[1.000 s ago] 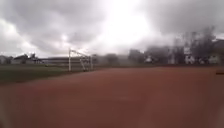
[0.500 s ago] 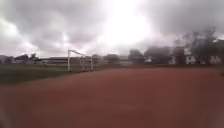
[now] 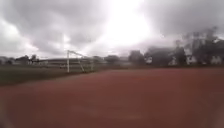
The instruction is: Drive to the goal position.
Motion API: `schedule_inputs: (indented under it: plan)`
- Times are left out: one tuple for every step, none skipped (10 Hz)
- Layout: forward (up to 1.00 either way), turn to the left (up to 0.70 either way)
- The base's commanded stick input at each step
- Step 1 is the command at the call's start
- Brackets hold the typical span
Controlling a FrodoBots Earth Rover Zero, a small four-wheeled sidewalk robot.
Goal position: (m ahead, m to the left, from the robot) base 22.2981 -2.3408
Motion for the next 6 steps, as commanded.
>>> schedule_inputs:
  plan:
    - [0.7,0.0]
    - [0.7,0.0]
    - [0.7,0.0]
    - [0.7,0.0]
    - [0.7,0.0]
    - [0.7,0.0]
